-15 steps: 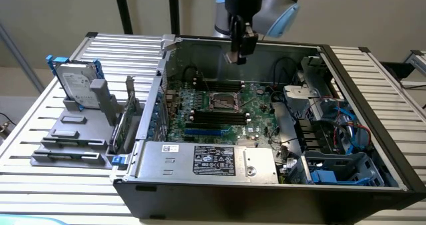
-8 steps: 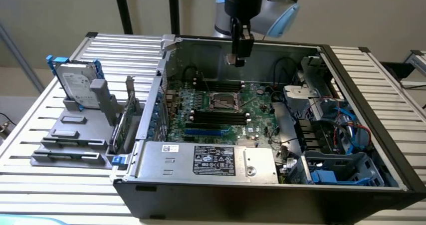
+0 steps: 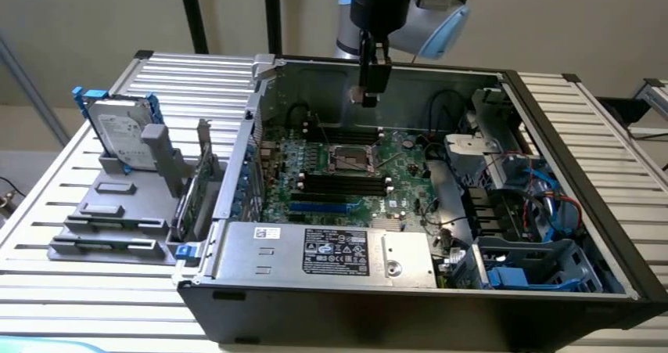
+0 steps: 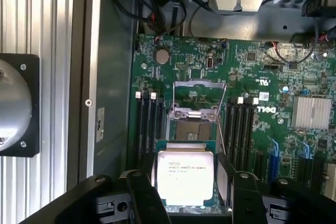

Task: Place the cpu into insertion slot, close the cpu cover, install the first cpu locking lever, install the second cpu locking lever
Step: 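Place the cpu into insertion slot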

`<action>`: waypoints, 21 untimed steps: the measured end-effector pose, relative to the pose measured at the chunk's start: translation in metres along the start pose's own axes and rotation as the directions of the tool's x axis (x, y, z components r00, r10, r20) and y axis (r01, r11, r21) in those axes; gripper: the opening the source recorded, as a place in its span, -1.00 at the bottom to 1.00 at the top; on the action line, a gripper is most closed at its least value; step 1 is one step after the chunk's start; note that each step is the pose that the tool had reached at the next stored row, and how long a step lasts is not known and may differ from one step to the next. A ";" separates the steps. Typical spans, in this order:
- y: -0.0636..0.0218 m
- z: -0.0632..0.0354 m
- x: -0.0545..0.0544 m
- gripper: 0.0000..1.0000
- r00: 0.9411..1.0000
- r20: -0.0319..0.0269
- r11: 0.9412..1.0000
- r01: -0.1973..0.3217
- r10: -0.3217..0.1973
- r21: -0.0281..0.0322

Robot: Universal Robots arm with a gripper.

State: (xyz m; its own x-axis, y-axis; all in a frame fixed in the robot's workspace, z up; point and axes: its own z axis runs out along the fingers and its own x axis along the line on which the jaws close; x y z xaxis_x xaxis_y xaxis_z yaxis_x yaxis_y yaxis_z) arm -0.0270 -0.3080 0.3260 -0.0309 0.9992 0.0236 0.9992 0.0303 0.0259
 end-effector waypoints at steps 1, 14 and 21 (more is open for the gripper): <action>0.0001 0.0007 0.000 0.09 1.000 0.000 1.000 -0.003 0.003 0.004; 0.0052 0.0218 -0.018 0.09 1.000 0.000 1.000 -0.009 0.009 0.014; 0.0047 0.0344 -0.022 0.09 1.000 0.000 1.000 -0.011 0.011 0.014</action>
State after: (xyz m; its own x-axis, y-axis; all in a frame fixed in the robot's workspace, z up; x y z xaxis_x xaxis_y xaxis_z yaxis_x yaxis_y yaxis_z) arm -0.0208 -0.3287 0.2912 -0.0204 0.9995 0.0238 0.9997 0.0201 0.0116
